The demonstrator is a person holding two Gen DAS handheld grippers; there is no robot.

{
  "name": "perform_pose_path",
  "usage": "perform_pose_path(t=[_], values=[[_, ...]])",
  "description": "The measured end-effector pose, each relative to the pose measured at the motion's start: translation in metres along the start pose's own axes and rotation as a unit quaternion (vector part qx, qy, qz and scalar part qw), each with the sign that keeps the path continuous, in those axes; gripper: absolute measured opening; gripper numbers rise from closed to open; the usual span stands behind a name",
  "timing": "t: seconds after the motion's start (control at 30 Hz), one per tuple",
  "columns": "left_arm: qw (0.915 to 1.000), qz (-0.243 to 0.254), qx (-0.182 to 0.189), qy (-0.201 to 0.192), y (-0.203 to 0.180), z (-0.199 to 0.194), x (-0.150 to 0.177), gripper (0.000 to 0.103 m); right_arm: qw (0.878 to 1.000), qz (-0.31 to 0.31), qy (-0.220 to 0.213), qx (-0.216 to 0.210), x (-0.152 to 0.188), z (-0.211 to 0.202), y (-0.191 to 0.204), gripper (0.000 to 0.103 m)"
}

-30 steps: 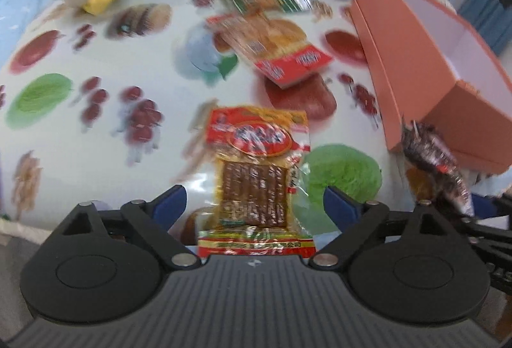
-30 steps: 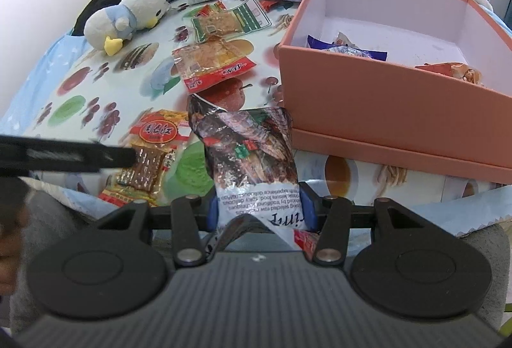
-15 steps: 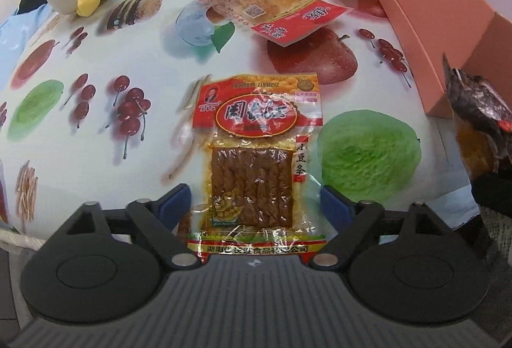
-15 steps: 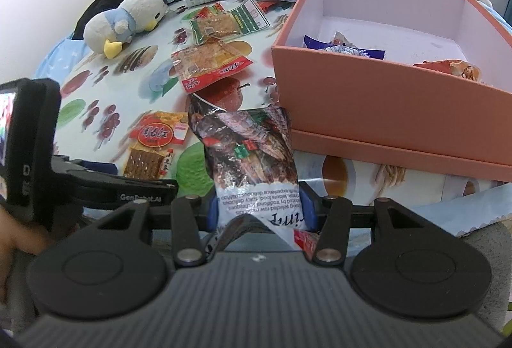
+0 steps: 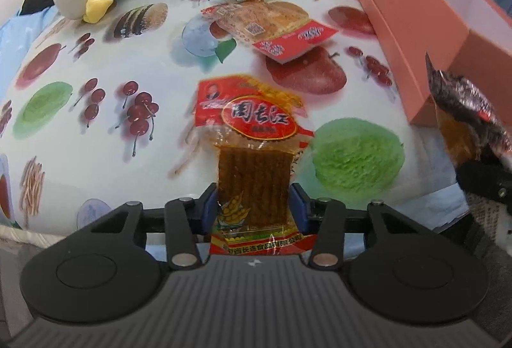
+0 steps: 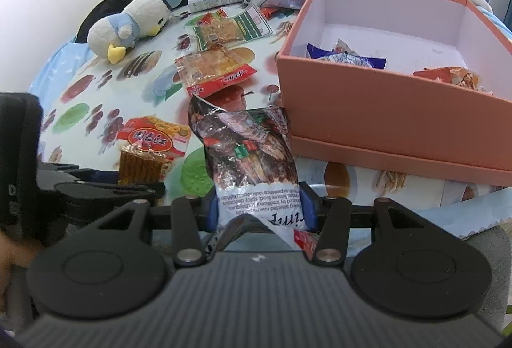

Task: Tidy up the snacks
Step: 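Carry the shrimp-chip bag with the right tool while the left tool carries the strip pack to the box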

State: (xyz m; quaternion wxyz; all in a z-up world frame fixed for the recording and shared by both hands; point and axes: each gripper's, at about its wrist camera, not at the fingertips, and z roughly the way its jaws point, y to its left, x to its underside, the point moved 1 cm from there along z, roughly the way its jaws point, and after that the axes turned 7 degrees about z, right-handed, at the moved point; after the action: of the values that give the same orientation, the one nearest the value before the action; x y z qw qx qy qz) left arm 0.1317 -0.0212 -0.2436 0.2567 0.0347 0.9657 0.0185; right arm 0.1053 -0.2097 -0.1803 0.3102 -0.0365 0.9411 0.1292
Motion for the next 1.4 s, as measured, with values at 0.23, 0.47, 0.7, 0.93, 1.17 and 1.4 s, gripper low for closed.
perform_pose_path(t=[0.23,0.47,0.7,0.93,1.17,1.4], values=[[0.9995,-0.023,0.015,-0.017,0.005,-0.020,-0.003,0.049,1.000,-0.001,-0.010,0.000,-0.003,-0.008,0.001,0.052],[0.9964,-0.046,0.044,-0.055,0.007,-0.066,-0.016,0.049,1.000,-0.001,-0.028,-0.001,-0.009,-0.029,0.004,0.052],[0.9910,-0.045,0.071,-0.104,-0.001,-0.114,-0.042,0.049,0.998,0.017,-0.063,-0.003,-0.024,-0.064,-0.002,0.052],[0.9844,-0.026,0.102,-0.141,-0.029,-0.140,-0.079,0.050,0.994,0.046,-0.102,0.004,-0.045,-0.090,-0.024,0.052],[0.9785,-0.004,0.135,-0.156,-0.069,-0.140,-0.122,0.050,0.989,0.074,-0.127,0.023,-0.072,-0.097,-0.058,0.052],[0.9758,0.026,0.159,-0.148,-0.112,-0.113,-0.170,0.050,0.986,0.091,-0.136,0.041,-0.100,-0.086,-0.097,0.052]])
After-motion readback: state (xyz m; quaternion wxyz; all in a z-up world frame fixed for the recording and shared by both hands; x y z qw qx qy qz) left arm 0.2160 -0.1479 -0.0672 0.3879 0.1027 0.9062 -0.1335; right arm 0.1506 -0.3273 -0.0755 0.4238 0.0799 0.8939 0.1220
